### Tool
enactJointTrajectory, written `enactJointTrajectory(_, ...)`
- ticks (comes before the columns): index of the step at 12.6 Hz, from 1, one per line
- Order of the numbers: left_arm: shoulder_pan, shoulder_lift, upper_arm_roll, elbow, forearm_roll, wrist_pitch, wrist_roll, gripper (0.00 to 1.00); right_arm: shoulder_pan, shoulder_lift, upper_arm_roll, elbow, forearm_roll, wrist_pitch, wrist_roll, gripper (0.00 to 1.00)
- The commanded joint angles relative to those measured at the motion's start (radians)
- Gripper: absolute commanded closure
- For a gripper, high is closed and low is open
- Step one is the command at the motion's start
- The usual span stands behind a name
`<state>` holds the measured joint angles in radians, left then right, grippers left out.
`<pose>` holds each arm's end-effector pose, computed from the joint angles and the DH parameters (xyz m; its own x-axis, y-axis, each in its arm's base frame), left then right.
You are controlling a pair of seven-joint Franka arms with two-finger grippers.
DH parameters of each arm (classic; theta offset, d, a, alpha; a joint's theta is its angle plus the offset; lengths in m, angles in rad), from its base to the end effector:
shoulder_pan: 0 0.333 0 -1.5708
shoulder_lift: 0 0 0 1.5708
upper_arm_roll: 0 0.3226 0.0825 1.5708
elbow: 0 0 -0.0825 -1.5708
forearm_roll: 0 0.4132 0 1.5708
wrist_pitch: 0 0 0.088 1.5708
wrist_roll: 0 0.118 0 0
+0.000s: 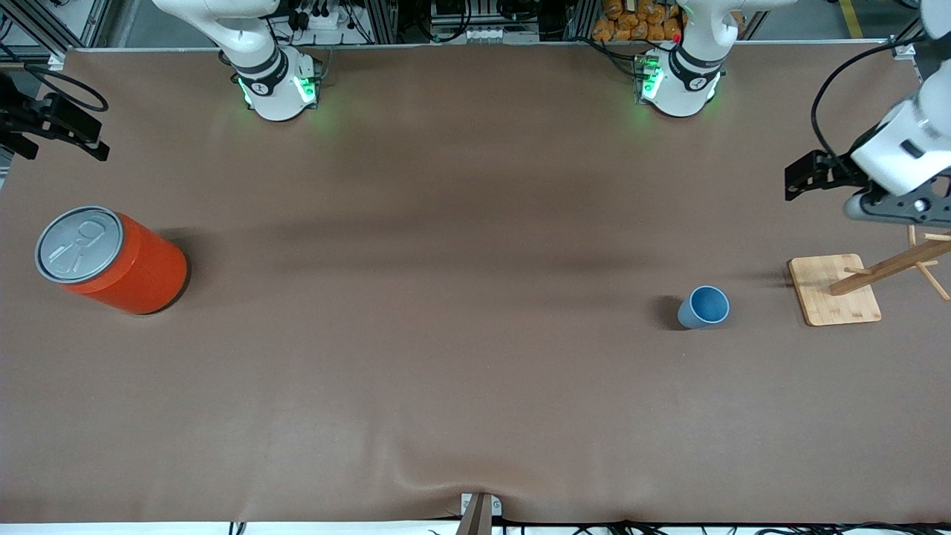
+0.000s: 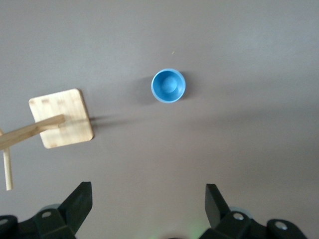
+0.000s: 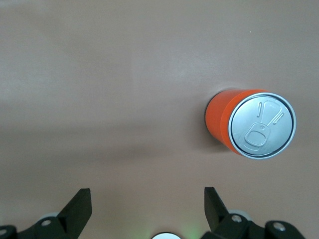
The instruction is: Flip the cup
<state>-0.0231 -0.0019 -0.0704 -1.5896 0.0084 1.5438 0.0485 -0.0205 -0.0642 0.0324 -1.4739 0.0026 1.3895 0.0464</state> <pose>0.5767 -0.0531 0.6095 0.9890 -0.1412 -0.0443 -0.1416 -0.9899 -0.0064 0.5418 0.0075 0.6882 0.9992 -0.0341 -0.0202 -0.0341 -0.9994 0.0004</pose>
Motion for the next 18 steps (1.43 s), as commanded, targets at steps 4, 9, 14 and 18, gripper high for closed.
enactJointTrajectory(4,-0.008,0.033,-0.009,0.106,-0.022,-0.093,0.019,0.0,-0.015,0.009,0.011,0.018,-0.004,-0.018,-0.005,0.0)
enactJointTrajectory(9,0.0,0.033,-0.014,0.102,-0.015,-0.105,0.021,0.0,-0.016,0.009,0.009,0.018,0.003,-0.018,-0.005,0.0)
enactJointTrajectory(14,0.008,0.033,-0.011,0.106,-0.015,-0.102,0.021,0.0,-0.019,0.009,0.008,0.018,0.01,-0.018,-0.005,0.0)
enactJointTrajectory(18,0.005,0.033,-0.011,0.106,-0.007,-0.094,0.019,0.0,-0.019,0.01,0.008,0.018,0.011,-0.018,-0.003,0.0)
